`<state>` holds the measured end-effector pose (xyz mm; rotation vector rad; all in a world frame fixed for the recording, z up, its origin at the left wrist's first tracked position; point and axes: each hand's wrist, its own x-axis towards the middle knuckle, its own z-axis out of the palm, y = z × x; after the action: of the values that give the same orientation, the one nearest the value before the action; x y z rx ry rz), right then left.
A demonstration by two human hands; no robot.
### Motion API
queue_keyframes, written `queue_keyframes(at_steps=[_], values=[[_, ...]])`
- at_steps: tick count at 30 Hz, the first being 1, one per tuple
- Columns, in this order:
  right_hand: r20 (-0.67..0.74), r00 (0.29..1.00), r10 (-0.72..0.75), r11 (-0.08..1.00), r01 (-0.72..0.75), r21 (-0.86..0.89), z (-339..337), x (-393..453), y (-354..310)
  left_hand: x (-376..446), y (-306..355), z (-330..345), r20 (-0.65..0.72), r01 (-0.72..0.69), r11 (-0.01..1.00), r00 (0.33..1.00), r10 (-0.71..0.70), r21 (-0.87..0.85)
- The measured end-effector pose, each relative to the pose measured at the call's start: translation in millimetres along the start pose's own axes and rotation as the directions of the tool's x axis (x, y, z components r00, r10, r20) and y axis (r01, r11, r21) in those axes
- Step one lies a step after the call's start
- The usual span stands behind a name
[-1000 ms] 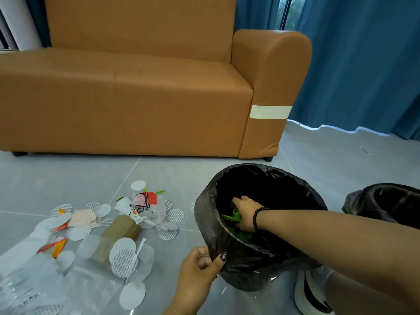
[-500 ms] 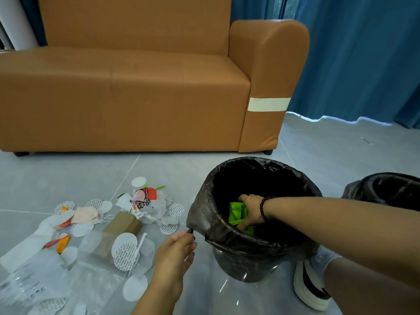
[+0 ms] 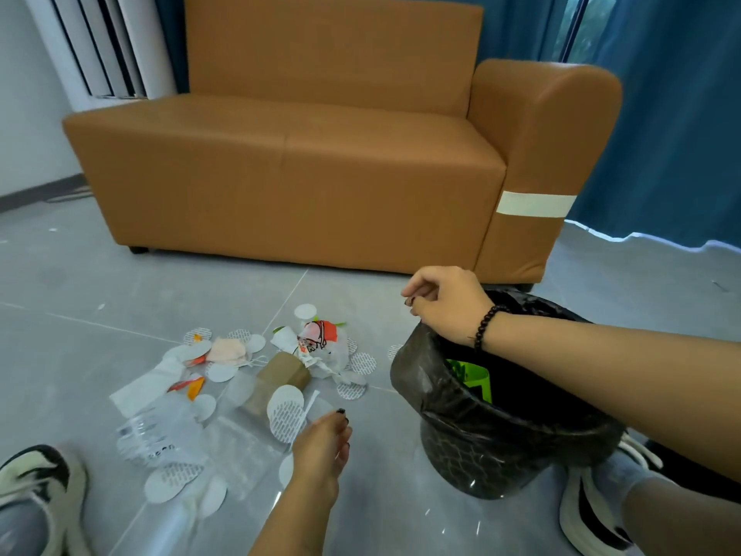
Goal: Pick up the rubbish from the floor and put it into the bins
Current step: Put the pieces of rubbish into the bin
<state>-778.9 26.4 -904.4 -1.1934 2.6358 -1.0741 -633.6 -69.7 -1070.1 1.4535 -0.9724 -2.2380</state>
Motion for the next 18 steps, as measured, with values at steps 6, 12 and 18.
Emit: queue_keyframes(at_steps=[6, 12, 18], values=[[0.195, 0.98, -0.027, 0.999, 0.023, 0.025, 69.1, 9.0, -31.3, 18.4, 12.3, -29.5, -0.091, -0.008, 0.991, 0.996, -0.004, -0.132], [0.324, 0.924, 0.202, 0.975, -0.157, -0.16, 156.6, 12.7, -6.3, 41.9, 16.4, -57.0, -0.141, 0.01, 0.986, 0.989, -0.034, -0.167], [0.293, 0.777, 0.557, 0.805, -0.592, 0.04, 225.6, -18.8, 32.7, 66.8, 17.0, -76.3, -0.161, -0.021, 0.992, 0.987, 0.0, -0.128]])
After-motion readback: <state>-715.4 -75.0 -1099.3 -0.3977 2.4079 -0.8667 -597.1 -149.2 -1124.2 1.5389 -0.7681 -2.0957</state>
